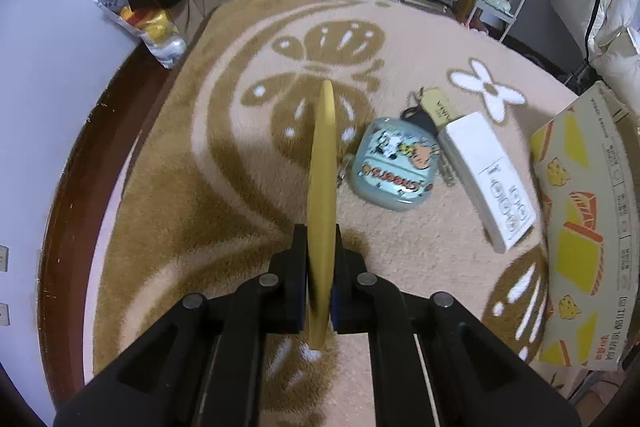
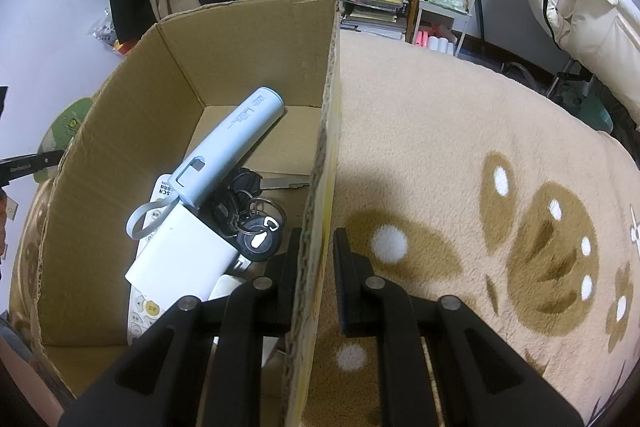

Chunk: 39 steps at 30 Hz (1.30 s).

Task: Organize rigid objects
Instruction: 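Carry the fan over the box and release it inside with the left tool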

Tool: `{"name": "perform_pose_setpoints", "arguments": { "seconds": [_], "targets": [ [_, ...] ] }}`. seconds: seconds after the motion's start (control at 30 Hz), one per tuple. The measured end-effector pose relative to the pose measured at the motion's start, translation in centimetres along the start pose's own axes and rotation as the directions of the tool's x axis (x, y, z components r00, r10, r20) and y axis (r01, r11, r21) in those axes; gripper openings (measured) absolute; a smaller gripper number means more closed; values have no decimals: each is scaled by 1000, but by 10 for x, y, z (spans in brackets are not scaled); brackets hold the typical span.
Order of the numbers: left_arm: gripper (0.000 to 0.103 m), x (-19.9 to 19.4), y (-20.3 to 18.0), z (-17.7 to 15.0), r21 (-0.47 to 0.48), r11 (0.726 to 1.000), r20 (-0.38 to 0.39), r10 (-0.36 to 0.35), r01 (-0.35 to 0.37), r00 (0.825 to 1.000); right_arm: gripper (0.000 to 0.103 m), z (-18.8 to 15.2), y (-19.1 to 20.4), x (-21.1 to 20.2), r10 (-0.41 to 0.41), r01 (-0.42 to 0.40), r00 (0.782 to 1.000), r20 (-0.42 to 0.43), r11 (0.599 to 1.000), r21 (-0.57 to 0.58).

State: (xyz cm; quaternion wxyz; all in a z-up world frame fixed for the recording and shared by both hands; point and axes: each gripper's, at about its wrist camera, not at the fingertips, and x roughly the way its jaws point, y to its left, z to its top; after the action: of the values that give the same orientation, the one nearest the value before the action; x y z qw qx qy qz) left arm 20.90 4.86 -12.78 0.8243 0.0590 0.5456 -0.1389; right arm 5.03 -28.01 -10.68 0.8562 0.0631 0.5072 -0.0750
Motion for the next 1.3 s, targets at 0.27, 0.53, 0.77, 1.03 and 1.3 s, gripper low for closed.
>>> {"name": "perform_pose_setpoints", "arguments": {
  "seconds": [0.27, 0.53, 0.77, 1.03, 1.3],
  "targets": [
    [7, -32, -16, -7, 10, 998, 52, 57, -58, 997, 13, 1, 2, 0, 11, -11, 1000, -1, 1000, 6],
    [7, -58, -35, -19, 14, 999, 88, 45, -47, 995, 13, 2, 3, 1, 7, -7, 1000, 0, 1000, 2],
    [7, -62, -68, -31, 46, 999, 100, 13, -17, 995, 13, 2, 3, 1, 7, -7, 1000, 0, 1000, 1],
    [7, -75, -89, -32, 83, 994, 151, 61, -74, 987, 13, 2, 4, 1, 8, -8, 1000, 1, 1000, -1],
    [7, -110, -110, -30, 101, 992, 237, 44, -69, 971, 13, 1, 5, 2, 12, -12, 1000, 1, 1000, 3]
  ]
}}
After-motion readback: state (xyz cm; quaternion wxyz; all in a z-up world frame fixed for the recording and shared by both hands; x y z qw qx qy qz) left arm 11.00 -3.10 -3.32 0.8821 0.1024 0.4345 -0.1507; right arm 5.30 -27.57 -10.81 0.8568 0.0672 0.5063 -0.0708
